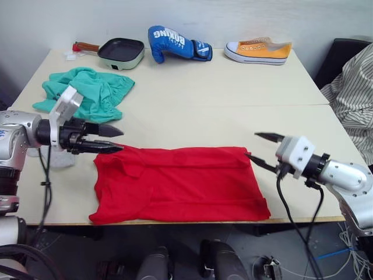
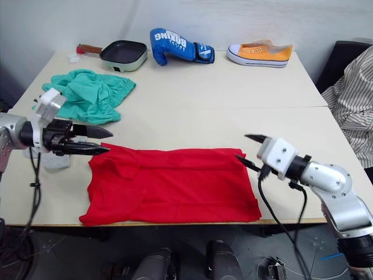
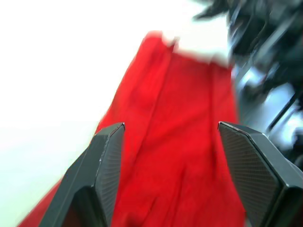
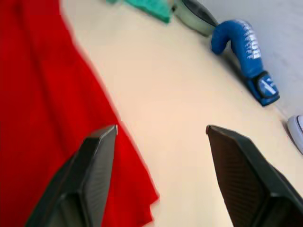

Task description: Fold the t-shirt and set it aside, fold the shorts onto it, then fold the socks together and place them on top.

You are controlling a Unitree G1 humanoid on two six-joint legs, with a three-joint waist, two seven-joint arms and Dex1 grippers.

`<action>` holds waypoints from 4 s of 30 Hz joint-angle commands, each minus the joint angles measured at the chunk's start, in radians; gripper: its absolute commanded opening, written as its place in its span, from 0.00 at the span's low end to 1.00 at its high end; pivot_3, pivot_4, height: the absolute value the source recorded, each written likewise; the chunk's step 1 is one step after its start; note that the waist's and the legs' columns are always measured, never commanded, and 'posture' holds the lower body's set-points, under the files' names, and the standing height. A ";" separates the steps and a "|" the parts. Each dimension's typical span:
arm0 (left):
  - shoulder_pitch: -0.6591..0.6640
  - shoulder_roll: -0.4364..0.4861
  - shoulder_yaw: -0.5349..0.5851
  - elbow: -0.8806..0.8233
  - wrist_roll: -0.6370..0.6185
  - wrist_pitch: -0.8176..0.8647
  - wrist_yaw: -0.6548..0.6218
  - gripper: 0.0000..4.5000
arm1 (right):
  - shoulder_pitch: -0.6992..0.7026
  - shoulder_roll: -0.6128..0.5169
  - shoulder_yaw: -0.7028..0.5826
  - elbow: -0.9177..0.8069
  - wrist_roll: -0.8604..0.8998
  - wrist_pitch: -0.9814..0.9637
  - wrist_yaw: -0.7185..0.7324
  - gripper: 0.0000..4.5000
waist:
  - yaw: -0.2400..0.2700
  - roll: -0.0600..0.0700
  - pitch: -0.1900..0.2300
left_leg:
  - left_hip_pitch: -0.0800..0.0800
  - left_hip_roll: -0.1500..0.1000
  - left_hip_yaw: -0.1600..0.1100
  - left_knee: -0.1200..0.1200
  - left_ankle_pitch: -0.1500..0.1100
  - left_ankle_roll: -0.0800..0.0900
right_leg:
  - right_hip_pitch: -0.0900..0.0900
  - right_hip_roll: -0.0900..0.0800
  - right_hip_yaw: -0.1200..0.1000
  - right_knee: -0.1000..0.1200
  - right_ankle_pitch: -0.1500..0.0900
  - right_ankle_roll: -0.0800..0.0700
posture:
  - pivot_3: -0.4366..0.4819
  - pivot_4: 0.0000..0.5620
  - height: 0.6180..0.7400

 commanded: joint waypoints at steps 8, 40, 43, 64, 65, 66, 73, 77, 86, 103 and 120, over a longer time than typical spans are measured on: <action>0.198 -0.159 -0.059 -0.190 0.274 -0.086 0.432 0.09 | -0.192 0.367 0.213 0.095 -0.140 0.461 -0.318 0.00 | -0.002 0.000 0.000 | -0.006 0.000 0.002 -0.003 0.000 -0.001 | -0.009 0.001 0.001 0.002 0.000 0.000 | 0.48 0.27 1.00; 0.448 -0.226 0.202 -0.420 0.171 0.045 0.650 0.50 | -0.035 0.482 0.260 0.002 -0.306 0.409 -0.333 0.00 | -0.022 -0.001 -0.002 | -0.002 0.000 0.001 -0.008 0.001 -0.003 | -0.005 0.002 0.003 -0.001 0.000 0.000 | 0.48 0.27 1.00; 0.475 -0.218 0.198 -0.416 0.224 0.053 0.726 0.73 | 0.002 0.459 0.256 0.043 -0.360 0.406 -0.361 0.00 | -0.011 -0.001 -0.002 | -0.001 -0.001 0.000 -0.008 0.001 -0.002 | -0.003 0.001 0.003 -0.002 0.000 0.000 | 0.48 0.27 1.00; 0.426 -0.191 0.304 -0.276 0.107 -0.112 0.573 0.99 | 0.125 0.384 0.015 0.035 -0.354 0.391 -0.344 0.00 | -0.004 -0.003 -0.008 | 0.001 -0.001 0.000 -0.009 0.001 -0.004 | -0.002 0.001 0.004 -0.001 -0.001 -0.001 | 0.48 0.27 1.00; 0.430 -0.184 0.307 -0.280 0.112 -0.115 0.576 0.99 | 0.118 0.386 0.004 0.026 -0.352 0.394 -0.350 0.00 | -0.004 -0.003 -0.008 | 0.001 -0.001 0.000 -0.009 0.001 -0.004 | -0.002 0.001 0.004 -0.001 -0.001 -0.001 | 0.48 0.27 1.00; 0.422 -0.186 0.319 -0.272 0.103 -0.113 0.579 0.99 | 0.108 0.387 -0.007 0.016 -0.351 0.397 -0.356 0.00 | -0.004 -0.003 -0.008 | 0.001 -0.001 0.000 -0.009 0.001 -0.004 | -0.002 0.001 0.004 -0.001 -0.001 -0.001 | 0.48 0.27 1.00; 0.292 -0.243 0.245 -0.267 0.077 -0.089 0.574 0.91 | -0.002 0.417 0.015 -0.048 -0.334 0.417 -0.348 0.00 | 0.000 -0.003 -0.007 | 0.000 -0.001 0.000 -0.009 0.001 -0.003 | -0.003 0.000 0.004 -0.002 -0.001 -0.001 | 0.48 0.27 1.00; 0.250 -0.320 0.128 -0.190 0.189 -0.168 0.621 0.66 | -0.059 0.449 0.094 -0.014 -0.357 0.400 -0.330 0.00 | -0.003 -0.002 -0.007 | 0.000 -0.001 0.000 -0.010 0.002 -0.004 | -0.003 0.001 0.003 -0.002 -0.001 -0.001 | 0.48 0.27 1.00; 0.205 -0.396 0.063 0.070 0.378 -0.282 0.825 0.03 | -0.086 0.482 0.199 0.224 -0.454 0.309 -0.361 0.00 | -0.003 -0.003 -0.008 | -0.001 -0.001 0.002 -0.010 0.002 -0.004 | -0.005 0.002 0.004 -0.002 -0.001 -0.001 | 0.48 0.27 1.00; 0.300 -0.131 0.125 -0.352 0.038 -0.084 0.261 0.75 | -0.109 0.094 -0.079 -0.018 -0.100 0.517 0.106 0.04 | -0.003 0.001 -0.004 | 0.000 -0.001 0.000 -0.010 0.002 -0.004 | -0.003 0.001 0.003 -0.008 -0.001 -0.001 | 0.48 0.27 1.00; 0.117 -0.146 -0.061 -0.359 0.068 -0.135 0.031 1.00 | -0.532 0.149 0.245 0.620 -0.244 0.408 0.407 0.99 | -0.003 0.001 -0.004 | -0.003 -0.001 0.001 -0.014 0.003 -0.002 | -0.005 0.002 0.003 -0.008 -0.001 -0.001 | 0.48 0.27 1.00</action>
